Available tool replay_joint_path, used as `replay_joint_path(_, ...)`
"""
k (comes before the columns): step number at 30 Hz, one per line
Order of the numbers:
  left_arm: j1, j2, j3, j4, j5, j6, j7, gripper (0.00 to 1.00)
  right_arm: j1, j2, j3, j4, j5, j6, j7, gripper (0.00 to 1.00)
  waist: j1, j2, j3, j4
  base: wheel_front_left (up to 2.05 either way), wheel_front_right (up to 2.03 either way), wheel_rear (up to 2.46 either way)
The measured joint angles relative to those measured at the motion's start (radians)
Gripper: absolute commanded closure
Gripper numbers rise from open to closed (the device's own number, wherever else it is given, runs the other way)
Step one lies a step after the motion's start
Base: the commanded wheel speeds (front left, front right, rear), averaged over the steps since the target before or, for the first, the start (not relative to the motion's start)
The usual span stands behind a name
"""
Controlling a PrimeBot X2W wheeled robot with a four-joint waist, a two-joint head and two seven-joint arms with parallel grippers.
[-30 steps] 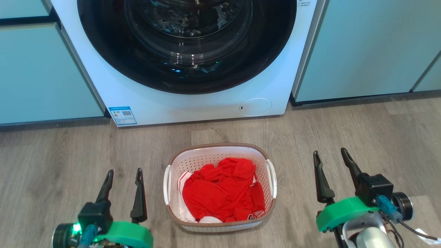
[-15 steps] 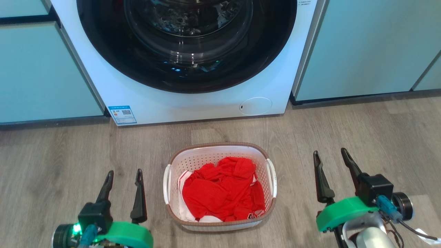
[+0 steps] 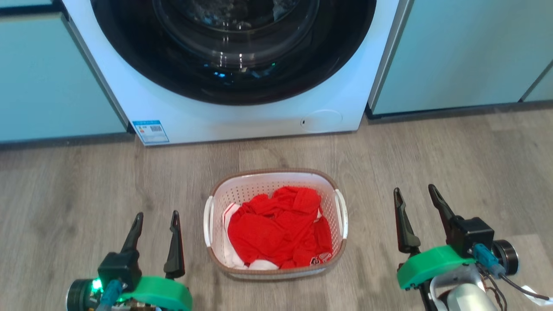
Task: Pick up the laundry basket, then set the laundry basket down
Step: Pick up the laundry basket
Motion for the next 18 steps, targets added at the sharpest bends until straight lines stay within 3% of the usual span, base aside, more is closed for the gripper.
replay_joint_path(6, -0.032, 0.0, -0.006, 0.031, -0.016, -0.003, 0.0, 0.0, -0.042, 0.0, 0.0, 0.011, -0.009, 0.0, 0.0, 0.0, 0.0, 0.0, 0.062, 0.004, 0.0, 0.0, 0.0)
replay_joint_path(18, -0.278, -0.001, -0.035, 0.099, -0.051, -0.002, 0.0, 0.0, -0.258, -0.003, -0.032, 0.059, -0.043, 0.0, 0.0, 0.0, 0.0002, 0.0, 0.3, 0.024, 0.0, 0.0, 0.0)
